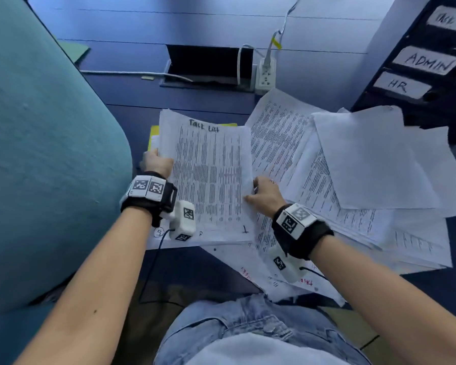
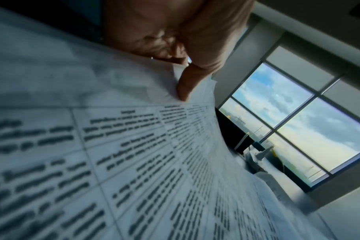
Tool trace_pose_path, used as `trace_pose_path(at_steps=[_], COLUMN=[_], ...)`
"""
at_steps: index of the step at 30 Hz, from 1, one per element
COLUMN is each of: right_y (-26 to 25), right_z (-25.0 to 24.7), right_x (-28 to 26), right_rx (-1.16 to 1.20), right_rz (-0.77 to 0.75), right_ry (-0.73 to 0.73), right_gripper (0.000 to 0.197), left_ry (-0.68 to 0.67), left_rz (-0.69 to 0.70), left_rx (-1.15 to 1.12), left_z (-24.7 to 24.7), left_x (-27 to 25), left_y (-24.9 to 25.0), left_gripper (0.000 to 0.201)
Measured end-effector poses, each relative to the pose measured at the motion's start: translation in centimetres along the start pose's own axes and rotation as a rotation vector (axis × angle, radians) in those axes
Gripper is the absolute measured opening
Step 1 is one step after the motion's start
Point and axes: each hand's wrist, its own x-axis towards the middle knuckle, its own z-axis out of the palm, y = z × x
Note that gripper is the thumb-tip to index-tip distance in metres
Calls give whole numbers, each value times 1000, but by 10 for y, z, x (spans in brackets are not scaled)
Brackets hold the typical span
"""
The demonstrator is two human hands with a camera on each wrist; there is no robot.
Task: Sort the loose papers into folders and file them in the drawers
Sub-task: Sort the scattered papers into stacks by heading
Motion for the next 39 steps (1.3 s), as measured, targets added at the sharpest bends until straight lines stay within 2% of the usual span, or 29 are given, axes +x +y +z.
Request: trace_pose_path(at_steps=[1, 4, 7, 10, 12, 14, 16, 18, 22, 24, 25, 27, 29, 31, 33, 35, 37, 39], right_y=[1, 0, 4, 21, 42, 62, 81, 97, 111, 104, 102, 92, 83, 82, 91, 112, 139, 161], right_z=[4, 7, -4, -36, -63, -86, -99, -107, -131, -147, -155, -171, -188, -204, -214, -216, -213, -206], right_x=[0, 1, 5, 11, 15, 15, 11, 6, -7, -12, -13, -17, -26, -32, -35, -32, -28, -28], right_rx=[-35, -121, -158, -186, -331, -452, -473, -455, -488, -383, -288, -68, 229, 509, 613, 589, 539, 487], right_rz=[-18, -71, -84, -18, 110, 306, 441, 452, 374, 280, 194, -7, -112, -154, -106, 9, 136, 265], right_ry=[0, -27, -20, 238, 344, 316, 276, 296, 394, 422, 424, 457, 556, 659, 725, 763, 756, 718], right_gripper=[14, 21, 29, 37, 52, 70, 76, 66, 24, 12, 16, 15, 15, 23, 31, 33, 31, 33], left_ry=[10, 32, 28, -5, -27, -54, -127, -233, -457, -553, -583, -608, -595, -581, -566, -579, -622, -651], left_rz=[-22, -144, -200, -151, -54, 82, 186, 257, 346, 330, 298, 221, 167, 146, 148, 168, 191, 204], left_rx=[15, 142, 172, 189, 229, 247, 256, 262, 314, 366, 388, 469, 533, 615, 662, 613, 517, 420], left_z=[0, 3, 9, 16, 27, 40, 59, 78, 119, 136, 144, 159, 169, 175, 180, 185, 190, 191], left_x=[-3, -9, -9, -14, -21, -29, -38, -51, -73, -84, -89, -98, -107, -115, -124, -127, -128, -130], left_y=[-2, -6, -8, 6, 20, 36, 51, 64, 80, 86, 87, 88, 89, 92, 95, 95, 98, 102], left_gripper=[60, 52, 69, 81, 78, 68, 56, 46, 36, 24, 25, 50, 71, 87, 91, 71, 35, 19])
